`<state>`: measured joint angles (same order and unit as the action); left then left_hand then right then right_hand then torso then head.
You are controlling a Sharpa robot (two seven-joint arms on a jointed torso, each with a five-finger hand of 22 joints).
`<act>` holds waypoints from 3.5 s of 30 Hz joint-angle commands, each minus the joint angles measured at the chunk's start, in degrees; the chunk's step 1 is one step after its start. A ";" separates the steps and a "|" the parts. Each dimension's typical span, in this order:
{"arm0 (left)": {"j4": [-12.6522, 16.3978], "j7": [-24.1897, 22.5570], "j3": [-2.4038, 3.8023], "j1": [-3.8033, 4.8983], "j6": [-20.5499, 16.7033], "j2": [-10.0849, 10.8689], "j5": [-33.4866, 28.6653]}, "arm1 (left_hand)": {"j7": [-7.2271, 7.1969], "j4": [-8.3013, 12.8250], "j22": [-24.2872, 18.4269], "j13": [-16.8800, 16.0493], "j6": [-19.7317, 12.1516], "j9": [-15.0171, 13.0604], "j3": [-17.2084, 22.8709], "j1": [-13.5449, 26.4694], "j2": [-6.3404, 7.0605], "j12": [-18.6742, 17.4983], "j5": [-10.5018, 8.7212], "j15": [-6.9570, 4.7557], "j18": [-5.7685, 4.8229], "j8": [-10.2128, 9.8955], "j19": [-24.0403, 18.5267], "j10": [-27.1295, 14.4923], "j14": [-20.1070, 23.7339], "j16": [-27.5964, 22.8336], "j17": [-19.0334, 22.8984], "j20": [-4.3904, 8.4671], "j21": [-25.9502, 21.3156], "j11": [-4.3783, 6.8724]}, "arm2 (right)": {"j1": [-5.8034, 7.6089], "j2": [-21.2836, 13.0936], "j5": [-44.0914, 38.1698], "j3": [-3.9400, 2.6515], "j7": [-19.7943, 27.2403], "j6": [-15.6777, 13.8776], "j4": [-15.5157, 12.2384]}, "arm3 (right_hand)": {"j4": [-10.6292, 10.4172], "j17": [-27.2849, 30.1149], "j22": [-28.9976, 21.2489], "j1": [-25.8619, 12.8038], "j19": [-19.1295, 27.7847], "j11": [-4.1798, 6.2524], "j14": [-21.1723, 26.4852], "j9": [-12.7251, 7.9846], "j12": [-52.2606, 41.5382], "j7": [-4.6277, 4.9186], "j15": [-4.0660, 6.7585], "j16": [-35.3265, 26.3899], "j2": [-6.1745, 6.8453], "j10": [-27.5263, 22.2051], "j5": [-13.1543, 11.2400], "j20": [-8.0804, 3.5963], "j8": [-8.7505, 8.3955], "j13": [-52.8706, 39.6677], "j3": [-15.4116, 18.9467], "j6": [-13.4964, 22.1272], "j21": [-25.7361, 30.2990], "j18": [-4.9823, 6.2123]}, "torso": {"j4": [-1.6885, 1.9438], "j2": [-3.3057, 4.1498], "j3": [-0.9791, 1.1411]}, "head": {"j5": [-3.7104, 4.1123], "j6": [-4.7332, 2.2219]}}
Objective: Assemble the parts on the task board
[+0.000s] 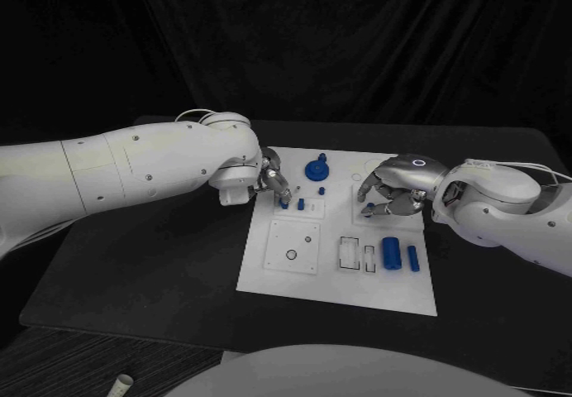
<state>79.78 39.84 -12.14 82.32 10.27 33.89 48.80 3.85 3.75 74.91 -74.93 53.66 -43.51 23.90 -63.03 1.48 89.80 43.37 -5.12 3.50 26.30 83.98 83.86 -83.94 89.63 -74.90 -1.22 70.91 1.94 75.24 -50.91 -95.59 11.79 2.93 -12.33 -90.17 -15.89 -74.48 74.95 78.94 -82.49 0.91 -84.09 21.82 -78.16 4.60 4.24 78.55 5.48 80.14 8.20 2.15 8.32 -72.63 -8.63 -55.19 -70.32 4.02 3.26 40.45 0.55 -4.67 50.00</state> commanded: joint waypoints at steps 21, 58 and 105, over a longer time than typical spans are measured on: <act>-0.58 1.99 0.04 -0.03 0.92 -0.58 -0.37 | -1.26 5.10 10.38 -15.07 -0.13 0.45 5.72 -0.19 0.03 0.20 2.01 -0.36 0.04 1.56 0.57 6.14 -6.06 0.37 -15.10 0.38 0.21 0.50 | -0.16 0.10 -0.13 -0.02 -1.31 1.22 -0.01 | 0.29 0.18 9.16 0.60 0.53 0.06 -1.41 -0.04 0.33 -0.15 0.10 -0.41 -0.28 -0.47 0.52 -0.02 -0.07 0.29 -0.24 -0.32 0.34 0.21 | -0.04 0.01 0.03 | -0.17 0.00; -3.63 2.57 0.03 -0.04 5.71 -3.26 -0.37 | -1.41 4.78 10.29 -15.07 -1.09 0.91 6.00 0.19 -0.04 0.20 1.89 -0.49 0.11 3.21 0.47 6.14 -6.06 0.37 -15.10 0.51 -0.12 0.58 | -0.25 0.39 -0.13 -0.02 -1.52 1.44 0.12 | 0.59 0.50 9.03 1.07 0.64 0.12 -1.33 -0.06 0.65 -0.20 0.15 -0.74 -0.48 -0.63 1.70 -0.06 -0.07 0.60 -0.51 -0.56 0.89 0.29 | -0.10 -0.01 0.05 | -0.20 0.00; -5.47 -0.82 0.03 -0.07 4.73 -4.51 -0.36 | -1.38 4.10 10.39 -14.61 -4.01 0.44 5.86 0.32 -0.51 -0.76 1.43 -0.30 0.04 7.32 0.45 5.89 -6.05 0.34 -15.08 0.37 0.26 0.31 | -0.46 0.26 -0.13 -0.02 -1.74 1.82 0.09 | 0.74 0.99 8.93 1.32 0.75 0.13 -1.20 -0.13 0.92 -0.19 0.17 -1.15 -0.64 -0.78 2.02 -0.08 -0.22 0.92 -0.69 -0.41 1.30 0.36 | -0.02 0.04 0.00 | -0.17 0.00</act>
<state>74.34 39.37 -11.94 82.45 14.68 29.55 48.72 5.32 2.94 74.90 -74.93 52.19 -43.15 24.71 -62.53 1.36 89.35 44.97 -5.11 3.50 33.39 83.98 84.04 -83.95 89.63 -74.90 -1.23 71.12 2.11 74.92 -50.60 -95.59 11.79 2.21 -11.00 -90.00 -15.41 -73.53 74.94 79.62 -82.08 0.91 -84.09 21.76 -77.49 4.39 4.24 77.70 4.81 79.73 9.95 2.16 8.32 -71.77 -9.11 -55.39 -69.20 4.03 3.22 40.44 0.58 -4.81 50.00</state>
